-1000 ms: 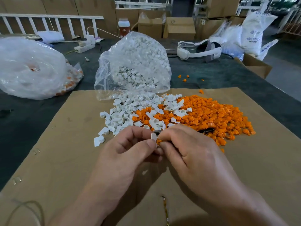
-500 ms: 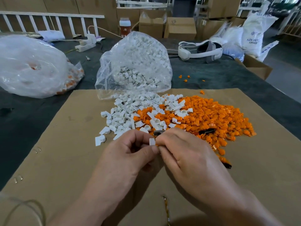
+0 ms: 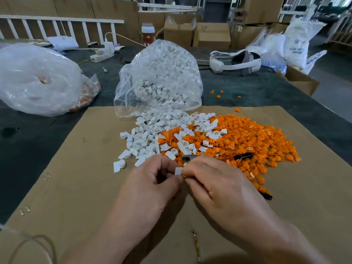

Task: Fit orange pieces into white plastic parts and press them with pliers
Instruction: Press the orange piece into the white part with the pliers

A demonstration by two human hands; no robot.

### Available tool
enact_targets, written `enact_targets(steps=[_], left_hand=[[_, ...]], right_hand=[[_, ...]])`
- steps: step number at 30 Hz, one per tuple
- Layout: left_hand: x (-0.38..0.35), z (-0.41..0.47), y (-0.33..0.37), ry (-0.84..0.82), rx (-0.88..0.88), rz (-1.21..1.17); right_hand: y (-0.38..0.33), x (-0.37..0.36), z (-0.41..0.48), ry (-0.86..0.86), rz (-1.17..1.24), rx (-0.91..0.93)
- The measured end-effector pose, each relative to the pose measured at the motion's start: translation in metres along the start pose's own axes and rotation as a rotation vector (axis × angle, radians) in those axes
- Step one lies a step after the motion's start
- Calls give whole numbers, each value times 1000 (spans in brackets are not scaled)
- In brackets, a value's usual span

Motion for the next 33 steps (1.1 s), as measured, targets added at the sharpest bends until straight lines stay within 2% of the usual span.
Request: enact_targets(steps=[4, 7, 8, 10, 12, 22, 27, 33], left_hand=[[1, 1, -1, -10, 2, 29], [3, 3, 0, -34, 172, -327], [5, 4, 1, -42, 235, -453], [9, 7, -2, -30, 285, -561], [13, 11, -3, -16, 293, -625], [13, 17, -5, -33, 301, -688], [11, 17, -6, -31, 320, -697], [13, 17, -3, -11, 327, -718]], right_hand=[[1, 0, -1, 22, -18, 21], [14, 10, -1, 107, -139, -21], [21, 14, -2, 75, -221, -83], [34, 19, -5, -101, -366, -229], [43, 18, -9, -230, -383, -311], [67, 27, -10, -324, -366, -338], [62, 26, -5, -249, -402, -245], [51, 31, -1, -11, -360, -231]])
Point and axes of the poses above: each hand's wrist, its own z-axis towards the middle knuckle, its own x-axis out of the back of the hand, y = z × x, the point moved 1 cm from there along z, towards the middle knuckle, and after that the axes turned 1 degree about z, right-handed, at the moved point
